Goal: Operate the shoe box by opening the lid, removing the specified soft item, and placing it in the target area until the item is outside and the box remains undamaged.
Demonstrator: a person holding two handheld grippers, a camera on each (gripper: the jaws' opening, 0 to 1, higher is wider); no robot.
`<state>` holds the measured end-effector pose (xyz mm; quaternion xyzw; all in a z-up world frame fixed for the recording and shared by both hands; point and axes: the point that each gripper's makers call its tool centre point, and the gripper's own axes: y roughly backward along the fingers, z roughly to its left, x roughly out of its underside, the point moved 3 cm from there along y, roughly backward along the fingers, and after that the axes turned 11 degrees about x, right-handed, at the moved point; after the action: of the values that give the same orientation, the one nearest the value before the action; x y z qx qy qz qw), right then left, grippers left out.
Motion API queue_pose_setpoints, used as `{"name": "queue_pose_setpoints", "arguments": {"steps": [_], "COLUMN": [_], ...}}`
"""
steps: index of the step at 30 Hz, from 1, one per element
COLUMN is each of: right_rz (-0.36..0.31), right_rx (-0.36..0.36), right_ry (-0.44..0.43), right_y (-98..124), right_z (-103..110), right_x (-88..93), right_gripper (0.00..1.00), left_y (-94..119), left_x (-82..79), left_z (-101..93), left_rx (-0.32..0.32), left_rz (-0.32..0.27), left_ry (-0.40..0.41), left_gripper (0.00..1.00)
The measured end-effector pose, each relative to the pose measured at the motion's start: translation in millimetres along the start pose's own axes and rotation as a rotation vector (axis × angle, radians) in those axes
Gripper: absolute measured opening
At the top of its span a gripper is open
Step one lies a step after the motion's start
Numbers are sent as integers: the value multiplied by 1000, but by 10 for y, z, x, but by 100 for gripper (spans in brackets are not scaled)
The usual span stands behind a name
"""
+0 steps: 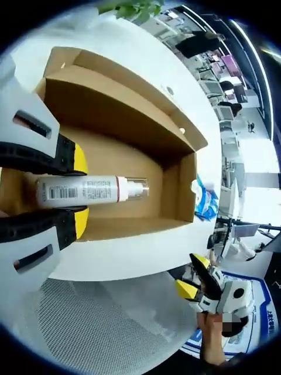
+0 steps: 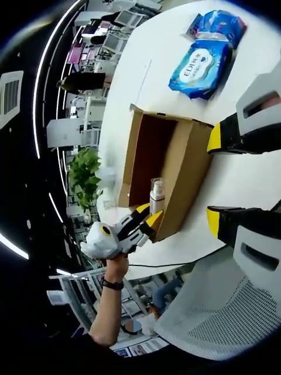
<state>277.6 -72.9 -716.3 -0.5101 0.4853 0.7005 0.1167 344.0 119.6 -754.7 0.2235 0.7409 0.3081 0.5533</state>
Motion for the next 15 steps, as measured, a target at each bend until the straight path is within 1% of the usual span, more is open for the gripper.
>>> {"name": "queue_pose_setpoints", "arguments": {"steps": [3,4,5,6,8,10,13,15], "right_rz": [-11,-18,-18,-22,-34,-58,-87,-98], "right_rx": [-25,-41,-43,-47,-56,-75,-112,-135], "right_ry": [24,45,52,76,93,97,132,139], "right_y": [-32,-59,-67,-91,-114,-129,-141,-134], "right_z": [-4,-3,-7,-20,-35,-55,-84,-98], "right_x": [-69,-116,-125,-159,-223,-324,-464,-529], "right_gripper": [34,35,36,38,38,38,40,42], "left_y": [29,45,59,78,112,122,100,82], "left_x": [-36,-77,-120,-200,-311,-385,-489,-540], "left_z": [-13,-15,-22,-51,-88,-122,-239,-329], "left_rx": [-6,-12,-13,0,7,13,38,68], "left_rz": [-13,-32,-52,-88,-118,-136,-156,-168], "left_ry": [-11,-11,-6,-7,-25,-37,-67,-81], "left_gripper": [19,19,19,19,19,19,19,19]}}
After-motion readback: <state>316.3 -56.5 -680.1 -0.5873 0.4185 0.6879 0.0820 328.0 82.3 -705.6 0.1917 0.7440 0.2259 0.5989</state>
